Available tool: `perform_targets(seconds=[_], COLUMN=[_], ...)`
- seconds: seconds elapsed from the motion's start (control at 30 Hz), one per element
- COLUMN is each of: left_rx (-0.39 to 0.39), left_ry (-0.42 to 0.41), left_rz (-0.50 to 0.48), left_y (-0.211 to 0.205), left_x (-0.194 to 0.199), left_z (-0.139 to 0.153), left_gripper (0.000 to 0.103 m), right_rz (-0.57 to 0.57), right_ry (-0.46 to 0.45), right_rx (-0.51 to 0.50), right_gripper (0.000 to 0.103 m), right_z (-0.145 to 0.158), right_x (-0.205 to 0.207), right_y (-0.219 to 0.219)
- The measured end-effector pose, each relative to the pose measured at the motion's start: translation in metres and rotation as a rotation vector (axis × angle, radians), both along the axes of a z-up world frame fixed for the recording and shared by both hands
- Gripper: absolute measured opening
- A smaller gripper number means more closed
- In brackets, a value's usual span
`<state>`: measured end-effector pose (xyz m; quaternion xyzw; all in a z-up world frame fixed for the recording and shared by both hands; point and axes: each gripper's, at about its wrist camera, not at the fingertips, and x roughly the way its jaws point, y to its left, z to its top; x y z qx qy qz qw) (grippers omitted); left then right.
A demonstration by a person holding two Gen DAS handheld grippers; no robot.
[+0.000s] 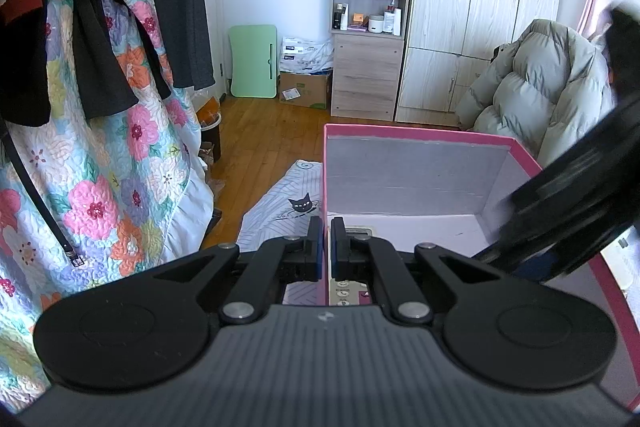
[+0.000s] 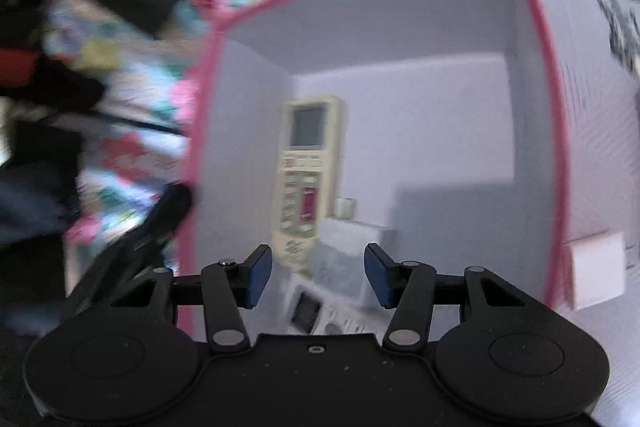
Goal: Organize rigid objects
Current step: 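Move the right tool back toward the remaining items on the table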
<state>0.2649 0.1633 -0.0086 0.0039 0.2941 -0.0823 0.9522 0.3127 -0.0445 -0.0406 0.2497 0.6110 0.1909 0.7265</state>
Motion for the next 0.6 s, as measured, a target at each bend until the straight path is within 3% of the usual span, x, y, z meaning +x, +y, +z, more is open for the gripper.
perform_targets(seconds=[0.13, 0.33, 0.5, 0.6], left_rx=[0.009, 0.011, 0.021, 0.040], left_ry=[-0.001, -0.001, -0.002, -0.005], left_rz=[0.000, 0.000, 0.000, 0.000], left_y=[-0.001, -0.001, -0.004, -0.008], left_x=[0.000, 0.000, -0.001, -0.002], left_z=[0.000, 0.000, 0.000, 0.000], left_gripper=[0.003, 0.003, 0.003, 0.003], right_rz=[0.029, 0.002, -0.009, 0.032], right_ry=[-0.152, -0.323, -0.416, -0.457], right_rx=[0.028, -0.083, -0.186, -0.242], right_gripper=[0.058, 0.059, 0.059, 0.058], right_z=[0.042, 0.072, 0.054, 0.029], right_x=[-0.027, -0.064, -0.086, -0.095], right_y=[-0.032, -0.099, -0.135, -0.140])
